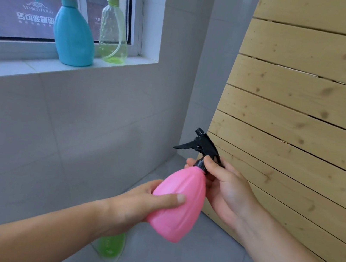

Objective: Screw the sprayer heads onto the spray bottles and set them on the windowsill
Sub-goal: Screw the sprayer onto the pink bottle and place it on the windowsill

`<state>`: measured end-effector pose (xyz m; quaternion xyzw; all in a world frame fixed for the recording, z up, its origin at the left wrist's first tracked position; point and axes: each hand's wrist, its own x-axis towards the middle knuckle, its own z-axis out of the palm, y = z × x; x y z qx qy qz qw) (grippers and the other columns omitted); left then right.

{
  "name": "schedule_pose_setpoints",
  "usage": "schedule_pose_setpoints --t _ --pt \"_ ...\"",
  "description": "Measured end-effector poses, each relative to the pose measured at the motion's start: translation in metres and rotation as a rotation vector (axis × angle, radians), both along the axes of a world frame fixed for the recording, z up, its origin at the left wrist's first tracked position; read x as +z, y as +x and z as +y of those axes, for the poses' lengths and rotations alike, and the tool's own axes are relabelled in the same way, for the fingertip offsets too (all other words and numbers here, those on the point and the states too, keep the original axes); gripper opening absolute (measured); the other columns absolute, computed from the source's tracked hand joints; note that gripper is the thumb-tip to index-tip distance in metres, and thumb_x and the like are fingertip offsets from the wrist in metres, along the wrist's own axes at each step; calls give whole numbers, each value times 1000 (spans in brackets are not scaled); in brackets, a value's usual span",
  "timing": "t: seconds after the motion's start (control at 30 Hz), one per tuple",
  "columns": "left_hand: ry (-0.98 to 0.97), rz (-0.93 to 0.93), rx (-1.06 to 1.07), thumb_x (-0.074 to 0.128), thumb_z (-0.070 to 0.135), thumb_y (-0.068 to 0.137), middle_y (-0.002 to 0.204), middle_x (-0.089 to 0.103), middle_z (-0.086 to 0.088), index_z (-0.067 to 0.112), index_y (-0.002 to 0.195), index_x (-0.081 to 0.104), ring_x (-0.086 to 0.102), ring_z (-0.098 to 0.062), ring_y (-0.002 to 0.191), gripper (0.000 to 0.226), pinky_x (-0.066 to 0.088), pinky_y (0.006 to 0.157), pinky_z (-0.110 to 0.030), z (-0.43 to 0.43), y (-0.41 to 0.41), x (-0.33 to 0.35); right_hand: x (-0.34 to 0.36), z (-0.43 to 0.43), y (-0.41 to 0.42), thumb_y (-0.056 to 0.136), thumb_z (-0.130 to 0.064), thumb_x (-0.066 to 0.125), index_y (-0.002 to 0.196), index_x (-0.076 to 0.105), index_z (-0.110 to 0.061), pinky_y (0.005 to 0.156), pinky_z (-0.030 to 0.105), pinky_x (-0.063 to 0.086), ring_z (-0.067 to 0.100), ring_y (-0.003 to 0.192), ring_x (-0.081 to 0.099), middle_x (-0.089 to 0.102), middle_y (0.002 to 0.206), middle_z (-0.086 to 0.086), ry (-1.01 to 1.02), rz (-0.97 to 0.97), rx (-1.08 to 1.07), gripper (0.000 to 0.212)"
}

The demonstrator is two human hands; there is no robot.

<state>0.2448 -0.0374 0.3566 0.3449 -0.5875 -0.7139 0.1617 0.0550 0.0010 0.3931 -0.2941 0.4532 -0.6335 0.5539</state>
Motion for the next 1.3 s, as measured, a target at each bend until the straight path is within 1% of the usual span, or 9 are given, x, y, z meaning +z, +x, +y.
schedule_pose_setpoints --t 0.1,0.17,0.27,0.4,0.53,0.73,1.07,1.2,1.3 --pt "137 52 -43 70 58 71 126 74 -9 19 134 62 71 -24 112 74 56 90 -35 1 1 4 3 1 1 95 -14 57 122 56 -5 95 47 54 36 110 69 70 117 26 2 -83 62 29" --pt "164 70 -37 72 56 67 115 77 -11 13 127 66 74 -25 100 74 59 84 -34 2 1 3 4 1 3 94 -13 57 128 54 -5 94 47 54 36 110 69 70 116 25 -16 -102 94 35" --pt "71 67 34 74 55 63 100 79 -10 13 122 67 75 -23 86 73 60 75 -34 4 -3 2 5 2 4 94 -12 57 121 56 -7 94 47 54 37 106 69 71 103 21 -42 -82 77 28" --pt "-82 -1 133 74 61 58 111 79 -6 23 124 65 77 -22 97 76 60 75 -33 8 -7 2 5 2 6 92 -9 58 111 59 -6 87 42 56 31 92 71 73 89 16 -59 -59 16 18" --pt "-170 -45 188 73 62 53 112 77 0 26 123 62 76 -17 97 80 61 71 -28 11 -10 4 4 1 7 94 -8 58 105 61 -7 74 34 59 27 86 71 73 88 15 -64 -8 -17 12" --pt "-284 -118 242 72 64 54 109 74 2 27 115 61 74 -19 97 71 64 81 -40 14 -18 7 7 3 5 95 -9 57 101 62 -8 68 32 59 25 83 71 73 91 16 -65 -5 -45 8" --pt "-261 2 390 73 55 76 120 69 6 30 126 54 70 -7 101 59 56 68 -16 -5 15 38 16 2 16 74 -30 69 122 63 -14 90 47 57 23 95 71 75 106 15 -73 270 117 50" --pt "-228 86 449 53 41 100 129 66 0 28 133 52 65 -13 108 35 51 78 -23 -15 39 52 21 -5 49 83 -25 69 128 60 -29 93 49 56 21 104 72 76 111 -1 -123 497 186 46" --pt "-298 130 493 57 48 92 134 65 4 38 132 54 62 -15 121 42 51 97 -34 -26 65 63 34 -20 72 81 -24 73 131 57 -35 91 46 58 17 106 71 74 116 -4 -210 524 210 54"
